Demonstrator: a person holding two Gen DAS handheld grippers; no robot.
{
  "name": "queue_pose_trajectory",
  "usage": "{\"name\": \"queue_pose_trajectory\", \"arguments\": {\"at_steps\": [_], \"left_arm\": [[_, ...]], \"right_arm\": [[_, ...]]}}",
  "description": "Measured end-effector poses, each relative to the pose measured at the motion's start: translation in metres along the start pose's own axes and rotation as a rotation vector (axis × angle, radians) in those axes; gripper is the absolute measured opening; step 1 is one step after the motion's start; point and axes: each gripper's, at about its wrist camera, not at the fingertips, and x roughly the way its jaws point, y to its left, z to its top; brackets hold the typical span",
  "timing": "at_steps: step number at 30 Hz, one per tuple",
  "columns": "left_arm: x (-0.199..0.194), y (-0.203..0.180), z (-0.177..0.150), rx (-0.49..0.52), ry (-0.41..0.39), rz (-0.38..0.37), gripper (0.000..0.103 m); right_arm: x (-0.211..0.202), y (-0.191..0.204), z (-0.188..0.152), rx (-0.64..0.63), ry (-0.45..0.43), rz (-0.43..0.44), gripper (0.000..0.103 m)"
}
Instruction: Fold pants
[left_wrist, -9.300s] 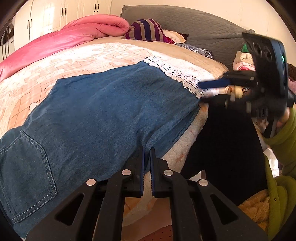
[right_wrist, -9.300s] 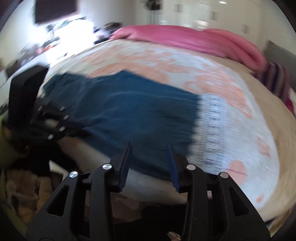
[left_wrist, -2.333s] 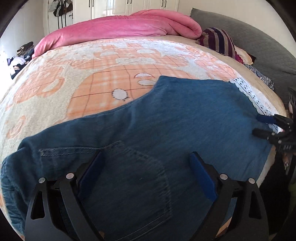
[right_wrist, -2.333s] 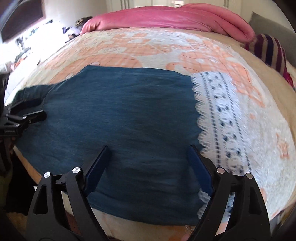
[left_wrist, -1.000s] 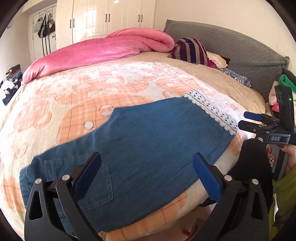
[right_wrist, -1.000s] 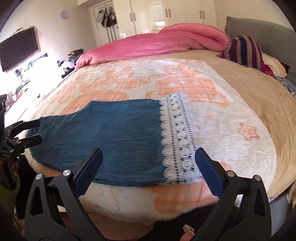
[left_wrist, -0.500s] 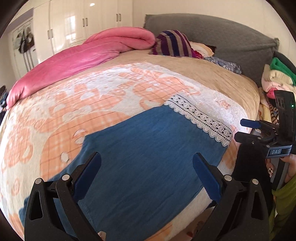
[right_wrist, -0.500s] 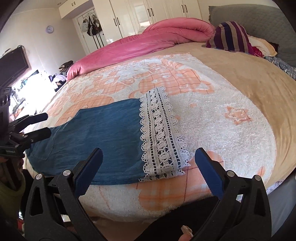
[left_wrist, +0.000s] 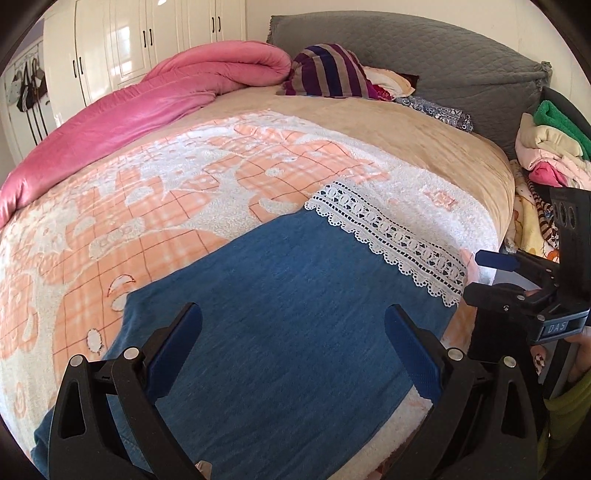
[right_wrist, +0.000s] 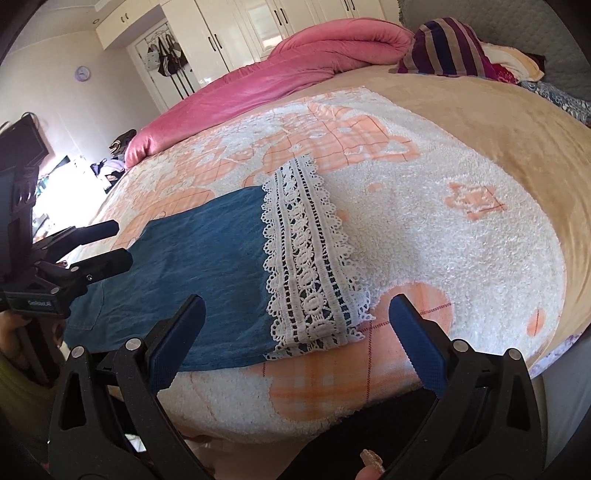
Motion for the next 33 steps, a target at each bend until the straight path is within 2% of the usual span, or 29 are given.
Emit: {"name": "queue_pose_trajectory", "arguments": {"at_steps": [6,15,29,33], "left_arm": [[0.014,0.005,0.007,-0.003,0.017,0.004,0.099],[0.042,0.011,0.020,-0.042,0.065,-0.065,0.099],[0.113,0.001,0.081,0.056,0.132,-0.115,0.099],[0.135,0.003,0.094,0.040,0.159,-0.180,0.099]], "right_arm": [[0.007,-0.005,0.000,0.029,0.013,0.013,0.094],[0.017,-0.003,0.000,0.028,0.042,0.023,0.094],[0.028,-0.004,-0.002,0.043,0.066,0.031,0.094],[0.028,-0.008,-0.002,0.064,0.052,0.049,0.092]]}}
